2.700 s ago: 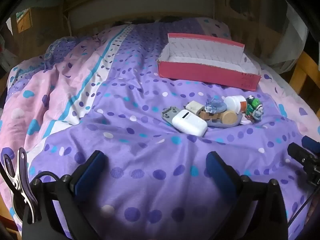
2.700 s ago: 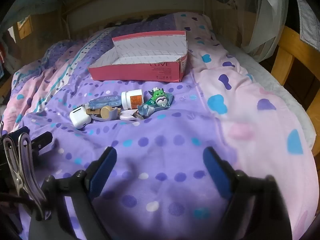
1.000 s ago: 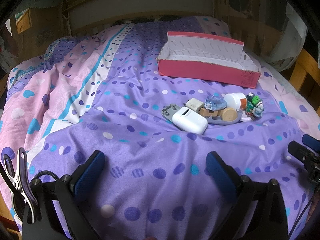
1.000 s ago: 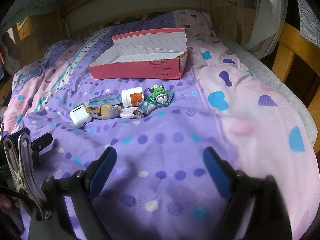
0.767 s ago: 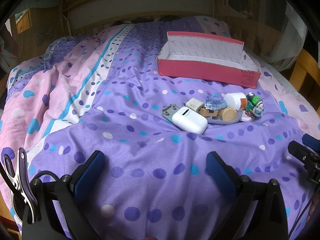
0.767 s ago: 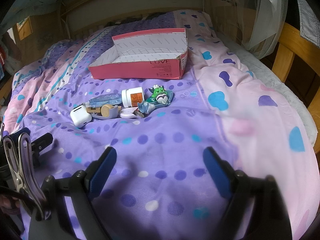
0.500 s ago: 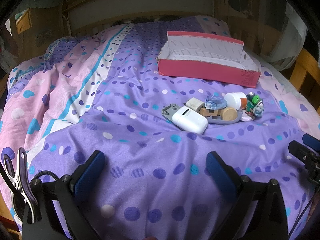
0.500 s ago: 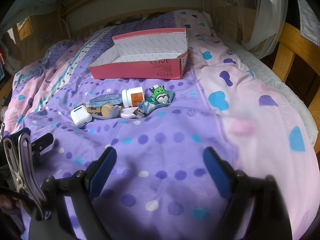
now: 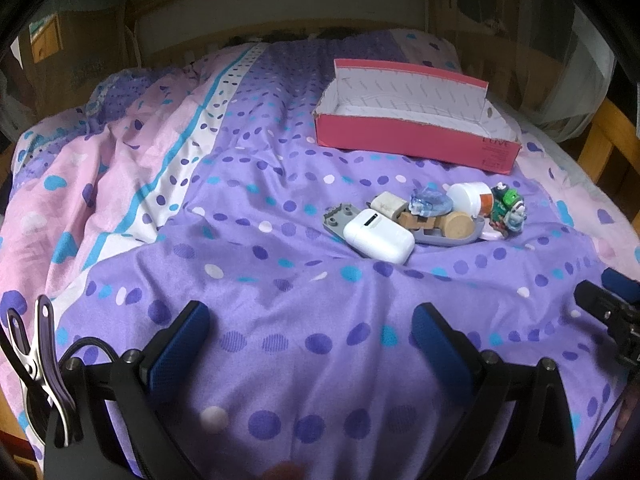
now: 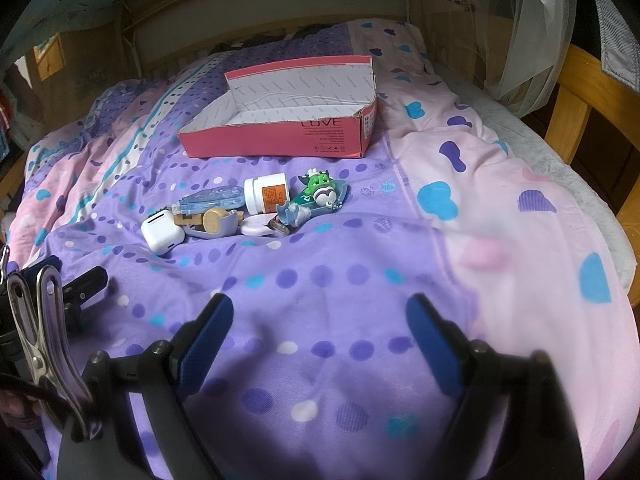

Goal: Organize rigid objects

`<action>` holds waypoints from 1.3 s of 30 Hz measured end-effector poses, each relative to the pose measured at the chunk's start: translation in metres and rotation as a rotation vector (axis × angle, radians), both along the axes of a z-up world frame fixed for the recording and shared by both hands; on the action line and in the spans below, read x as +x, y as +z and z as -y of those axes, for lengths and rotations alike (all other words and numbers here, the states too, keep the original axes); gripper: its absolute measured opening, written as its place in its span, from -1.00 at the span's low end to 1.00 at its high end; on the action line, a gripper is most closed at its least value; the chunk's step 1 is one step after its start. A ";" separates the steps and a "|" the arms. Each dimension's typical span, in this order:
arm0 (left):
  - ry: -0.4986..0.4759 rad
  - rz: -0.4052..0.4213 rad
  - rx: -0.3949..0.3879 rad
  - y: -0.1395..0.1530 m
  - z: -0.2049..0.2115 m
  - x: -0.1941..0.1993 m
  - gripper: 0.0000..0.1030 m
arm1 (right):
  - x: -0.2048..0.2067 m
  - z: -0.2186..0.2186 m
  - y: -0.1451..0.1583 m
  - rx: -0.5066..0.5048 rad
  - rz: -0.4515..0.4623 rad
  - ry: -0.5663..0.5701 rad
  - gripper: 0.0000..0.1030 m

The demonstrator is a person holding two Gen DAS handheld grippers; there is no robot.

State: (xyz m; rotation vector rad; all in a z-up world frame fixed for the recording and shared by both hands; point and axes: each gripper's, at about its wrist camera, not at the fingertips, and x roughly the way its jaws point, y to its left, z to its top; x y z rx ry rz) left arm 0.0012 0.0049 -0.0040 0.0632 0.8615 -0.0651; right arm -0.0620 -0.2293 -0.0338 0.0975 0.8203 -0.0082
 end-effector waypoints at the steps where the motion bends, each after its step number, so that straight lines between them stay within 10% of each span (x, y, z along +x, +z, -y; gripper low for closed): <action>1: -0.001 0.000 -0.015 -0.003 -0.004 0.001 1.00 | 0.001 0.000 -0.002 0.005 -0.005 0.002 0.76; 17: -0.159 -0.034 -0.012 0.036 -0.012 0.020 0.99 | 0.009 -0.003 0.019 0.145 -0.034 0.140 0.76; 22: -0.464 0.051 0.008 0.051 0.003 0.033 0.99 | 0.019 -0.009 0.039 0.118 -0.033 0.172 0.76; 28: -0.632 0.047 -0.071 0.053 0.016 0.066 0.99 | 0.039 0.009 0.079 0.218 0.316 0.134 0.76; 31: -0.673 -0.013 -0.125 0.047 0.022 0.085 0.96 | 0.078 0.005 0.088 0.237 0.340 0.220 0.76; 34: -0.699 -0.061 -0.183 0.031 0.022 0.093 0.75 | 0.118 -0.011 0.078 0.247 0.263 0.378 0.21; 36: -0.663 -0.132 -0.244 0.017 0.019 0.101 0.61 | 0.131 -0.020 0.061 0.248 0.216 0.441 -0.52; 39: -0.614 -0.141 -0.220 0.014 0.020 0.103 0.52 | 0.144 -0.034 0.029 0.174 0.016 0.485 -0.52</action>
